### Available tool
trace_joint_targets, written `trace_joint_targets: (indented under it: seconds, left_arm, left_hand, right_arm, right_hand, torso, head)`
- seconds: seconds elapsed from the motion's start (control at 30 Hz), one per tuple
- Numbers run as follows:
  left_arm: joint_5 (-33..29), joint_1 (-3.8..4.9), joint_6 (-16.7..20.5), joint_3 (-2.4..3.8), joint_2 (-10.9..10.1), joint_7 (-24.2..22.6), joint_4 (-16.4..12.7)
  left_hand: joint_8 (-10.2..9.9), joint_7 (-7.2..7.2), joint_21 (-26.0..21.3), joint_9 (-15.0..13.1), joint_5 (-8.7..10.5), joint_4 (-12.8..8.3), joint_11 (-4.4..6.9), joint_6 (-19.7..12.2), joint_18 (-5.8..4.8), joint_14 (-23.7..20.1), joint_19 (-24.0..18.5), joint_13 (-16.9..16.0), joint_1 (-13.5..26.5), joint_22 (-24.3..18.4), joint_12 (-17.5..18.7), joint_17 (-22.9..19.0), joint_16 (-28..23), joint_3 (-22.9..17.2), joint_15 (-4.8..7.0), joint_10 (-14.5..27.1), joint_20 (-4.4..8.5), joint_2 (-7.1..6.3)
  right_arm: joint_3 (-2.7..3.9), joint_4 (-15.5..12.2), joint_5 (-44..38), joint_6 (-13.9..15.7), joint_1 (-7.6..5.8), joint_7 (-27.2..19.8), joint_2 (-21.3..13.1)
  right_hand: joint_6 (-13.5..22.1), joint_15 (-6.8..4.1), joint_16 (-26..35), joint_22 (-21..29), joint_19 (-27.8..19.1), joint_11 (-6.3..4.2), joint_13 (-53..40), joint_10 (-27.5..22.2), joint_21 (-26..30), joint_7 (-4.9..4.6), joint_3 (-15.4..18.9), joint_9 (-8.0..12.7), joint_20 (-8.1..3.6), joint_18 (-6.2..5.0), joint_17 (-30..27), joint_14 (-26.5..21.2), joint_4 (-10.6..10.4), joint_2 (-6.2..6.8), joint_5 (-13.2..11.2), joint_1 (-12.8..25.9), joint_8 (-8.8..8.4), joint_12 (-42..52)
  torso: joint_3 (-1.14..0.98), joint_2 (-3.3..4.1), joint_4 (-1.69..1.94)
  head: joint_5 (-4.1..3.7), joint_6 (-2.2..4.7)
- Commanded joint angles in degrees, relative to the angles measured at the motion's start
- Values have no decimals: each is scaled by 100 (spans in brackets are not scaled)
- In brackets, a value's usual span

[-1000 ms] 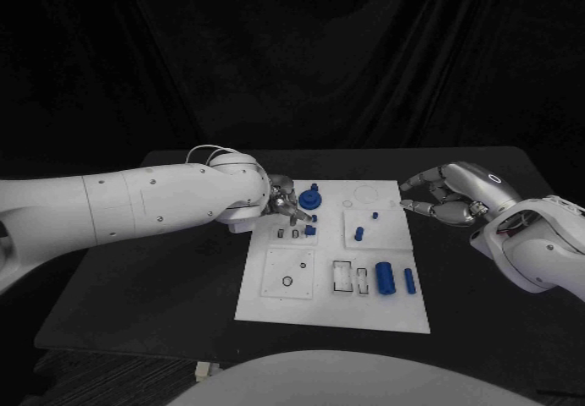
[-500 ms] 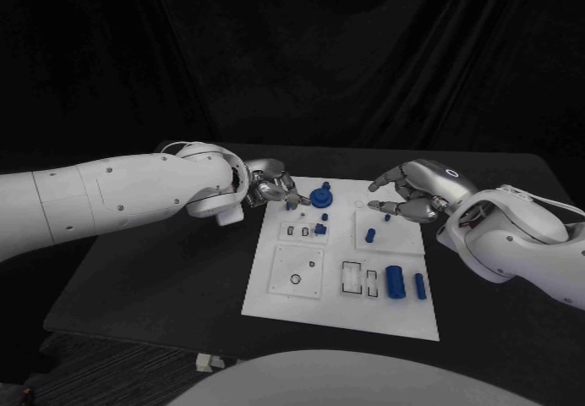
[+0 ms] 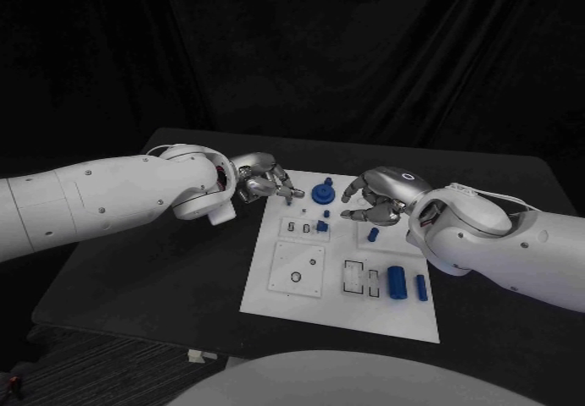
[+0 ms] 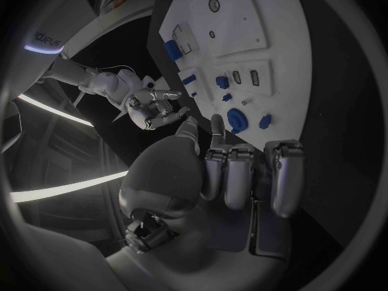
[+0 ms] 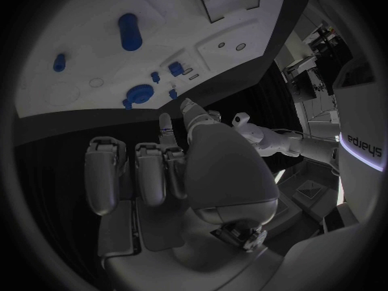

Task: Assemble the parts on the task board

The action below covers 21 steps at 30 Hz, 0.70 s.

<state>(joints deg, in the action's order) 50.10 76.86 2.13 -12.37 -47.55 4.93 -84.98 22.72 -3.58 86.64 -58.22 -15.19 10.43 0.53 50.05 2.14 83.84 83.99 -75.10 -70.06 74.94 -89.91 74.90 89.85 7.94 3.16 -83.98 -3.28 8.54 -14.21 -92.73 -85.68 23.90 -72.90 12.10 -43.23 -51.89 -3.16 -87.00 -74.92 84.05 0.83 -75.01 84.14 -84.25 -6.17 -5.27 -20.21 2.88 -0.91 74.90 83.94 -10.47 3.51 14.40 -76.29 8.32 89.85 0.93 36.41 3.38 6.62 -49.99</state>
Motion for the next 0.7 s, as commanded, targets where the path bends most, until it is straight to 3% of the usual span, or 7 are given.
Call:
trace_joint_targets:
  seconds: [0.03, 0.2, 0.43, 0.5, 0.7]
  left_arm:
    - [-95, 5, 167, 5, 14, -345, 17]
    - [-96, -2, 176, 5, 5, -328, 29]
    - [-96, -7, 197, 4, -39, -253, -2]
    - [-96, -7, 188, 4, -41, -234, -4]
    - [-96, -10, 179, 4, -28, -208, 4]
  left_hand:
    - [-35, -2, 3, 3, -47, 4, -36, -60, -46, 616, 51, -1490, -68, 979, -9, 1510, 15, -30, -44, -602, -44, -10]
    - [-69, -17, -5, 1, -93, 38, -47, -73, -43, 616, 39, -1490, -77, 972, -9, 1510, 15, -35, -52, -602, -51, 10]
    - [-91, -26, -26, -2, -91, 98, -57, -67, -33, 616, 7, -1490, -48, 945, -9, 1510, 15, -25, -62, -602, -59, 32]
    - [-117, -39, -31, -9, -46, 206, -68, -50, -33, 616, 2, -1490, 17, 945, -9, 1510, 15, 12, -74, -602, -71, 44]
    - [-145, -49, -40, -26, 19, 339, -80, -27, -30, 616, -7, -1490, 81, 943, -9, 1510, 15, 66, -85, -602, -84, 46]
  right_arm:
    - [5, 43, -280, -324, 45, 488, 70]
    - [5, 99, -337, -442, 84, 675, 198]
    - [6, 190, -440, -587, 145, 832, 338]
    - [6, 208, -450, -607, 165, 849, 363]
    - [6, 268, -463, -650, 212, 858, 424]
  right_hand:
    - [77, 18, 33, -1318, 353, 8, -1499, 586, -18, -1, 29, -119, 34, -55, 925, 497, 26, -7, -49, 77, 33, 15]
    - [171, 28, 39, -1320, 356, 27, -1499, 586, -27, -8, 55, -261, 37, -53, 903, 494, 31, -7, -111, 142, 34, 15]
    - [204, 55, 45, -1322, 359, 65, -1499, 586, -35, -21, 64, -317, 53, -50, 887, 492, 23, -20, -149, 186, 28, 15]
    - [227, 60, 42, -1324, 361, 64, -1499, 586, -40, -30, 62, -328, 58, -49, 890, 493, 29, -25, -146, 187, 17, 15]
    - [315, 83, 39, -1321, 358, 88, -1499, 586, -37, -55, 31, -400, 84, -51, 881, 491, 85, -54, 20, 175, -35, 15]
  torso:
    - [77, 57, 90]
    - [120, 87, 152]
    - [128, 93, 172]
    - [128, 87, 184]
    - [126, 74, 159]
  head:
    - [-5, -1]
    - [-37, -1]
    - [-69, -1]
    - [-80, -1]
    - [-114, -1]
